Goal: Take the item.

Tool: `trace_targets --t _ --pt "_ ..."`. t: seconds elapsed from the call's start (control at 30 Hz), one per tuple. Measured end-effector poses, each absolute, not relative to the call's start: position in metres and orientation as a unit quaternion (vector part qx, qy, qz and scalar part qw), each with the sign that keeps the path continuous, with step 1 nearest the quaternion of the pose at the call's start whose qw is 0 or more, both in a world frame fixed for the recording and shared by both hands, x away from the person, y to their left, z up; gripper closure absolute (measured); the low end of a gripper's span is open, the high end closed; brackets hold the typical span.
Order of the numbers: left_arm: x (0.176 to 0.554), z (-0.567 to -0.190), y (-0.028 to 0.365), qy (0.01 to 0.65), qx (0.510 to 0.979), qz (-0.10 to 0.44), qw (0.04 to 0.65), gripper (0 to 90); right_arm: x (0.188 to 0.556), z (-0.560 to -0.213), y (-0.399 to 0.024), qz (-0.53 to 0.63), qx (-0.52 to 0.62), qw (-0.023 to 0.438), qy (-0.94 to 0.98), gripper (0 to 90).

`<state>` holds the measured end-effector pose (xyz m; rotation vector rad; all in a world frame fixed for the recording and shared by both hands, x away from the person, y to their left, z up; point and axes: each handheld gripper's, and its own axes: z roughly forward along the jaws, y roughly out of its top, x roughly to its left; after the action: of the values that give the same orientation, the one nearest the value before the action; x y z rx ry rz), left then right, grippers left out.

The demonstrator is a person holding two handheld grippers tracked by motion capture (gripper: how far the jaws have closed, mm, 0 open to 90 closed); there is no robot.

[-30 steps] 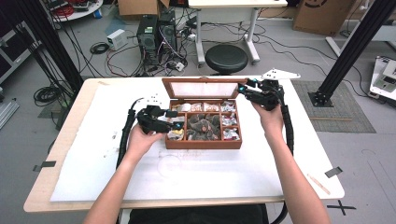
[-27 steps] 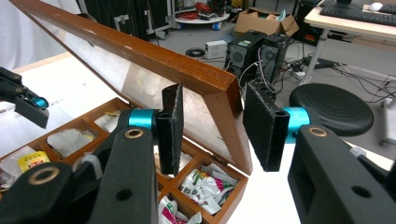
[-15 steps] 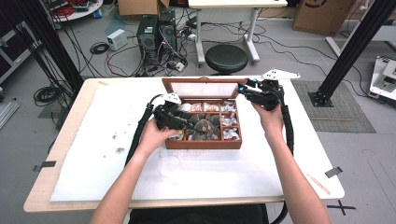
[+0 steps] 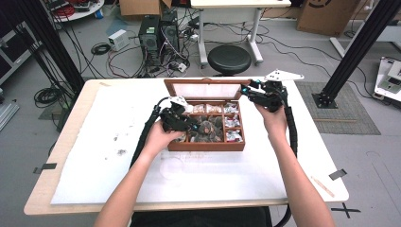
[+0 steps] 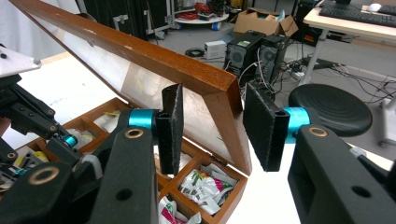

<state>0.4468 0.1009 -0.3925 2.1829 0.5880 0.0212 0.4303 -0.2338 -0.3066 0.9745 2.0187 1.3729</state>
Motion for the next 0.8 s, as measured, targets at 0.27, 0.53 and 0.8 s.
trace_targets --t 0.27,0.53,0.8 --pt "0.446 -0.393 0.098 0.228 0.878 0.015 0.420 86.7 0.430 -0.307 -0.234 0.504 0.359 0.254 0.744 59.7" --pt "0.446 -0.391 0.100 0.226 0.875 0.011 0.427 88.7 0.430 -0.307 -0.234 0.505 0.359 0.254 0.743 59.7" --pt "0.442 -0.384 0.102 0.219 0.867 0.014 0.447 89.1 0.430 -0.307 -0.234 0.505 0.359 0.254 0.743 59.6"
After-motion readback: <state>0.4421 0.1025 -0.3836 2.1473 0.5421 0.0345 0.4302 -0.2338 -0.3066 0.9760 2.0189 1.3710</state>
